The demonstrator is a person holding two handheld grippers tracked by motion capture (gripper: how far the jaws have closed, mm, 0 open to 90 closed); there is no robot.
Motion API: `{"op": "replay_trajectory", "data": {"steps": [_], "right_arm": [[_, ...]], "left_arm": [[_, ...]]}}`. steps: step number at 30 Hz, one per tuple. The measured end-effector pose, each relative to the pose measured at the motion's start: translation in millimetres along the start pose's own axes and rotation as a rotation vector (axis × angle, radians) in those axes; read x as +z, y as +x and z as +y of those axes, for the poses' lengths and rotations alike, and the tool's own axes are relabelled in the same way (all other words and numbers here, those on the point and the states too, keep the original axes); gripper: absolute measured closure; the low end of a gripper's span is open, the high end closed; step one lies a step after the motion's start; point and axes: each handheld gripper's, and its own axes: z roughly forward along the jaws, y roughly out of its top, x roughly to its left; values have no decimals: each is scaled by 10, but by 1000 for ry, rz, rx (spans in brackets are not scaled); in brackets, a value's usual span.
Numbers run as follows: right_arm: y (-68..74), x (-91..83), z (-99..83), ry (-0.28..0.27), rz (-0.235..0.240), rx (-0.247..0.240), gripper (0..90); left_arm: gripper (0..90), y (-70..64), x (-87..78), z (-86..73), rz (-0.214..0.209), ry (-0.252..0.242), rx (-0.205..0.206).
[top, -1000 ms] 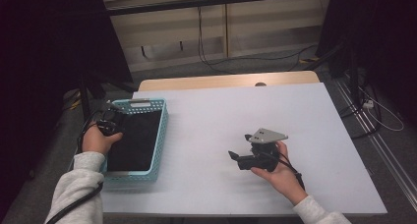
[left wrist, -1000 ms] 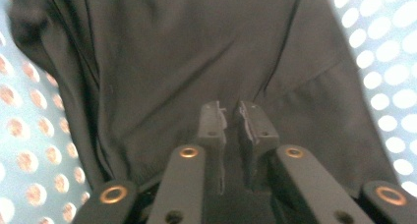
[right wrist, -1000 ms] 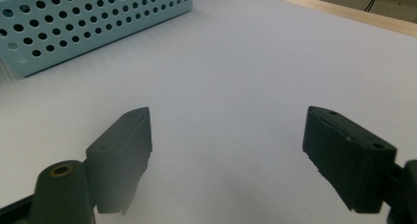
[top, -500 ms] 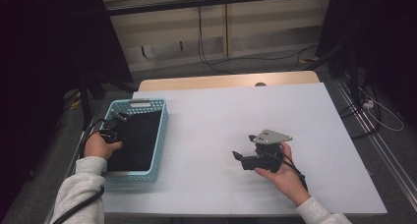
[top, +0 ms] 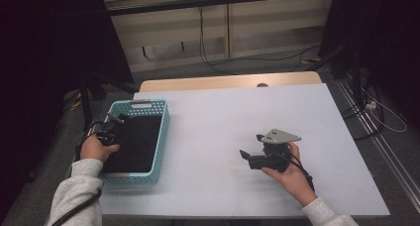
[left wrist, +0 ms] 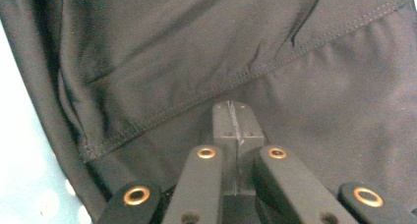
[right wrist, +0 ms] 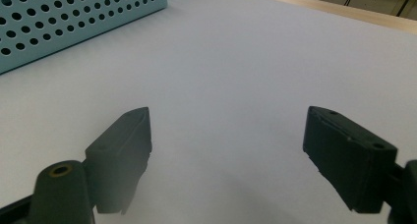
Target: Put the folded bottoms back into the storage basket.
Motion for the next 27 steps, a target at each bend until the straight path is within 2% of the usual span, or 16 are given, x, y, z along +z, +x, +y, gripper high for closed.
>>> {"op": "replay_trajectory", "data": {"steps": [3, 5, 6, 9, 11, 12, 15, 16, 18, 21, 24, 27], "right_arm": [[-13, -8, -1, 0, -5, -1, 181], [-19, -23, -3, 0, -2, 0, 181], [-21, -29, -4, 2, -2, -2, 181], [-27, -47, -11, 2, -5, 1, 180], [-34, -61, -13, -2, -5, 1, 180], [-38, -69, -12, 0, -3, 2, 180], [-56, -92, -11, -6, -5, 4, 181], [-60, -103, -11, -6, -6, 7, 181], [-76, -117, -14, -6, -5, 7, 181], [-102, -133, -28, -7, -9, 7, 180], [-119, -158, -43, -5, -11, 10, 180], [-143, -193, -55, -8, -12, 14, 180]], "left_arm": [[900, 5, -7, -13, -4, -22, -4], [900, -3, -35, -15, 11, -27, -1], [899, 1, -53, -19, 2, -26, -4], [850, -9, -103, -16, -1, -55, -31], [795, -24, -143, -5, 1, -67, -21], [764, -48, -155, 1, 12, -87, -31], [661, -107, -218, 37, 16, -115, -11], [622, -132, -235, 50, 32, -124, 1], [581, -170, -268, 82, 31, -126, 8], [491, -246, -300, 135, 38, -155, 13], [390, -330, -343, 190, 35, -184, 38], [350, -413, -369, 245, 25, -203, 61]]}}
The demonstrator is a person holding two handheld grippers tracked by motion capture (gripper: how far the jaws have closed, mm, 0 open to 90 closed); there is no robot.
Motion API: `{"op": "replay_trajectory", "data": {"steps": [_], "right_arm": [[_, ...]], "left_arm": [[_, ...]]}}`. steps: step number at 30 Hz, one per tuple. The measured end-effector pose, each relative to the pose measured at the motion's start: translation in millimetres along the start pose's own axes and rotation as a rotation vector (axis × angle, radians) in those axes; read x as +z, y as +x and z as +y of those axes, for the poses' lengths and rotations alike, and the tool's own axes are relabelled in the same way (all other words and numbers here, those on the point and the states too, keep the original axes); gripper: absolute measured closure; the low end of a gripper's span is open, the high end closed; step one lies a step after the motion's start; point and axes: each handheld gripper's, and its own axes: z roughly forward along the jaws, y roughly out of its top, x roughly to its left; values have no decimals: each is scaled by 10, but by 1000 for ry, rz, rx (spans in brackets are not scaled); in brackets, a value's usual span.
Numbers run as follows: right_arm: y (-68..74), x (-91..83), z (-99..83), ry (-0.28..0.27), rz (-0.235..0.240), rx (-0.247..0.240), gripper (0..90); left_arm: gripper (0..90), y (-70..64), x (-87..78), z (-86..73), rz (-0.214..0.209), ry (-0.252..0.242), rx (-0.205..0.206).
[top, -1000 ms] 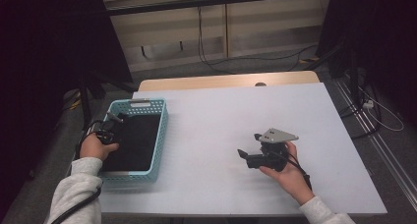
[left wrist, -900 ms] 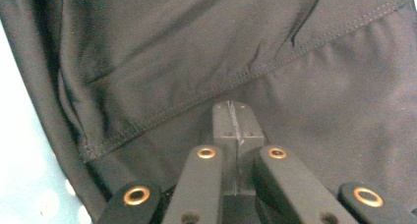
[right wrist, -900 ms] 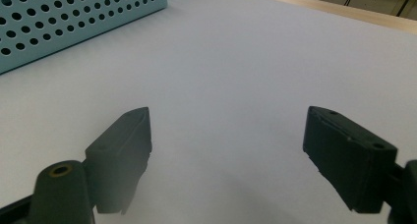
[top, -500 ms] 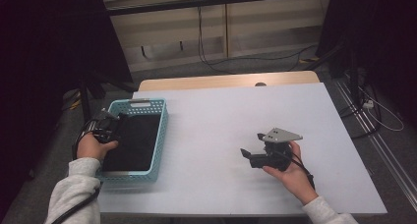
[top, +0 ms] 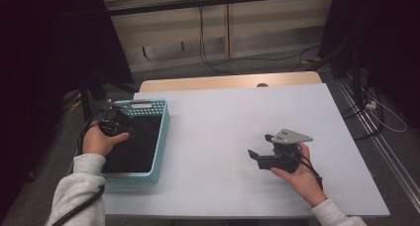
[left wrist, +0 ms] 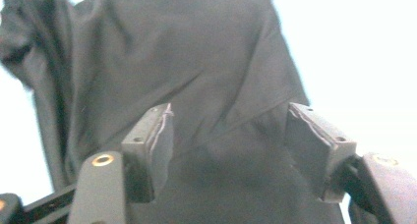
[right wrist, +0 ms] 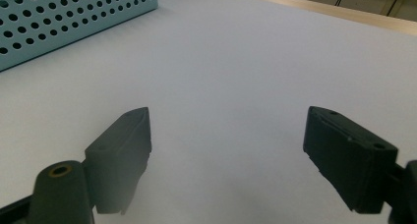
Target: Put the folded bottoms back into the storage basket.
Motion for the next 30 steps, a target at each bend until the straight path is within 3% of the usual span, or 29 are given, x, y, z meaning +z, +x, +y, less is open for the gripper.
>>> {"op": "replay_trajectory", "data": {"steps": [12, 21, 30], "right_arm": [[-88, -142, -28, -11, -13, 17, 180], [-110, -200, -74, -2, -13, 19, 180], [-132, -222, -96, 1, -12, 23, 185]], "left_arm": [[295, -318, -57, 175, -56, -58, 44], [272, -536, -88, 257, -88, -94, 102], [247, -756, -21, 253, -119, -121, 138]]}}
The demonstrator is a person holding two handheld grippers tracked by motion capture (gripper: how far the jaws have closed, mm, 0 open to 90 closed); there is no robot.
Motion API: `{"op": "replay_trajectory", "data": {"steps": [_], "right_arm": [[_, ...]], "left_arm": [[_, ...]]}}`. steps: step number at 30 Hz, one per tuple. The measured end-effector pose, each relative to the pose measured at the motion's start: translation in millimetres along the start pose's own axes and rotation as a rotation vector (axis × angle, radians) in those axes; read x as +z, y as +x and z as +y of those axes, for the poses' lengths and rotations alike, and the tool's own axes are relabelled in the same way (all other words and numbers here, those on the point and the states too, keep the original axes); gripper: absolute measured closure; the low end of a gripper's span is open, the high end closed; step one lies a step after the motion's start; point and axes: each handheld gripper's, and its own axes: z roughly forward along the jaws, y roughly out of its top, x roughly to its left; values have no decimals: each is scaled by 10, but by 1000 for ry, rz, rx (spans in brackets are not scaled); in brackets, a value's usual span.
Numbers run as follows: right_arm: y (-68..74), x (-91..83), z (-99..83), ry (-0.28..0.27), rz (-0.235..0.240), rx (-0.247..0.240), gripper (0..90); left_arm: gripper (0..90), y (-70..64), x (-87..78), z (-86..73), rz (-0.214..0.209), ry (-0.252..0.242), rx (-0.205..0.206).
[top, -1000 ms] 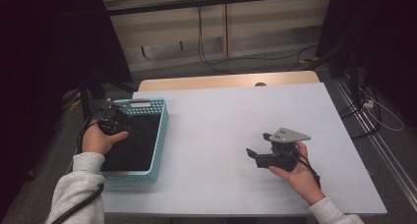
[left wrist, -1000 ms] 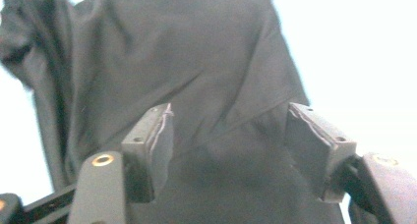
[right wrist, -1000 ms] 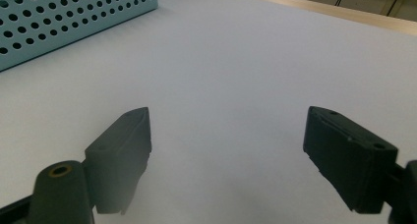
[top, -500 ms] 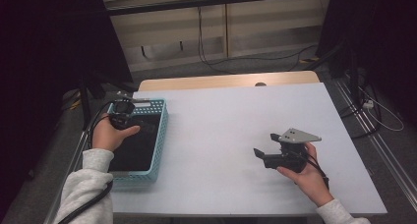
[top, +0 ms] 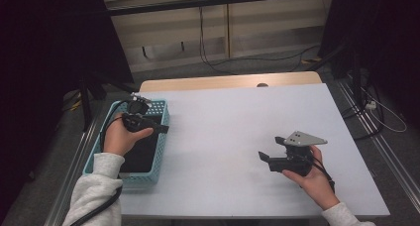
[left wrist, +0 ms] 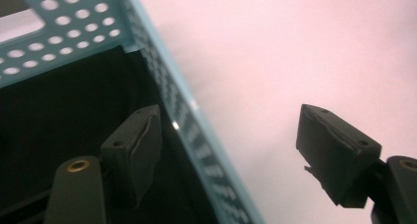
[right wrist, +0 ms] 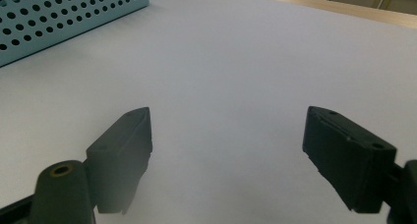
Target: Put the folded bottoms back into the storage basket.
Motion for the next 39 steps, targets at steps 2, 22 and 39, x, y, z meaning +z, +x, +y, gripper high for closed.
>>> {"op": "replay_trajectory", "data": {"steps": [2, 22, 39], "right_arm": [[0, -6, 0, 1, 1, 0, 184], [-111, -155, -90, 10, -9, 20, 182], [-118, -166, -96, 19, 2, 22, 182]], "left_arm": [[244, -32, 17, 0, -6, 3, 10], [207, -334, 214, 18, -83, -21, 68], [193, -503, 357, -55, -117, -28, 100]]}}
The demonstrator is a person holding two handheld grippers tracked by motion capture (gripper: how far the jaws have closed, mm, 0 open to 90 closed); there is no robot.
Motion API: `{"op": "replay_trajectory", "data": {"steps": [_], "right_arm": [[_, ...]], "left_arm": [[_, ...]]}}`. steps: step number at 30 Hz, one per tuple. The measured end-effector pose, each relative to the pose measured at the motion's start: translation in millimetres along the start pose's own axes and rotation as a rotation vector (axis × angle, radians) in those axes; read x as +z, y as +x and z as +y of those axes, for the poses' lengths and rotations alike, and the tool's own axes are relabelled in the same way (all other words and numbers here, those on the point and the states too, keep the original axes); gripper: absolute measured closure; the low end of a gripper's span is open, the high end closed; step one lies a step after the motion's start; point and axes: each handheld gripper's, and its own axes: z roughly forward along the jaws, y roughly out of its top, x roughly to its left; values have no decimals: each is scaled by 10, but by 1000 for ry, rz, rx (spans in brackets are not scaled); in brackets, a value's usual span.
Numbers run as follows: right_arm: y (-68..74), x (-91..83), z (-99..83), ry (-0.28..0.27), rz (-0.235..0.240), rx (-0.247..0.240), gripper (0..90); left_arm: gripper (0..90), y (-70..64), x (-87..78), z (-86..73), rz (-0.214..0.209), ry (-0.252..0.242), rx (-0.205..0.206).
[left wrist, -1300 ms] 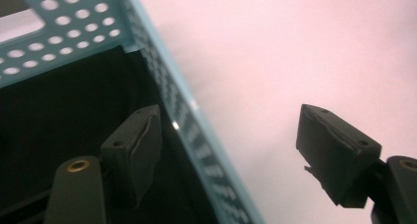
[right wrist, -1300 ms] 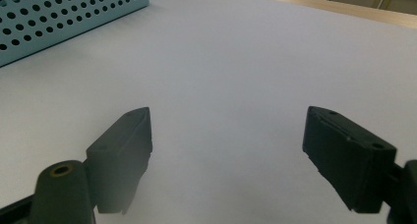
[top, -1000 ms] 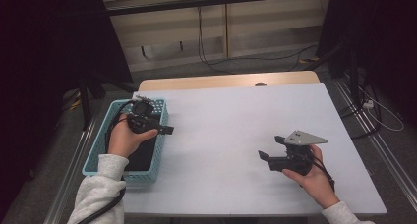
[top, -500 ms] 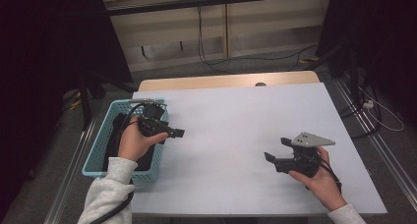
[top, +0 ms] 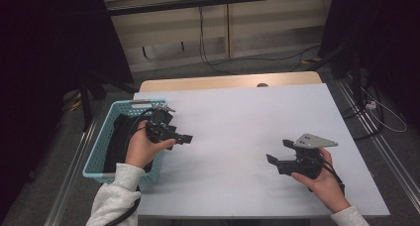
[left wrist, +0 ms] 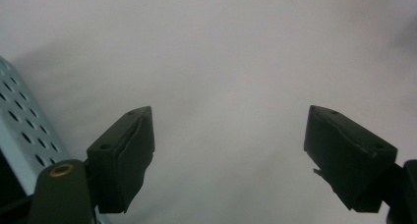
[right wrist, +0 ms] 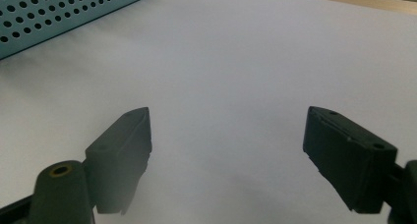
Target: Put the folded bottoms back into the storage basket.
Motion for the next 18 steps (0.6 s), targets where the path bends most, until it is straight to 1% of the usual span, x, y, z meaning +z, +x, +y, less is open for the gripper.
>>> {"op": "replay_trajectory", "data": {"steps": [4, 5, 7, 9, 10, 13, 14, 15, 16, 18], "right_arm": [[7, 4, 0, 4, 2, 1, 182], [9, 3, 0, 5, 6, 0, 182], [10, 2, 3, 7, 6, -1, 182], [8, 1, 6, 7, 4, 1, 182], [6, -1, 6, 8, 3, 0, 182], [2, -16, -4, 13, 4, -2, 182], [0, -23, -9, 15, 2, -4, 182], [-1, -31, -13, 16, 1, -3, 182], [-4, -40, -16, 16, 2, -5, 182], [-10, -58, -21, 16, -1, -6, 182]], "left_arm": [[193, -10, 52, -36, -5, 0, -9], [193, -14, 60, -45, -10, 4, -4], [193, -35, 84, -65, -10, -5, -13], [191, -43, 93, -83, -21, 3, -7], [188, -53, 99, -93, -18, 3, -5], [183, -74, 110, -122, -23, -1, -2], [183, -86, 116, -134, -21, -9, -6], [183, -85, 116, -143, -26, 1, 6], [183, -101, 127, -156, -29, -10, -6], [183, -110, 131, -175, -31, -3, 4]]}}
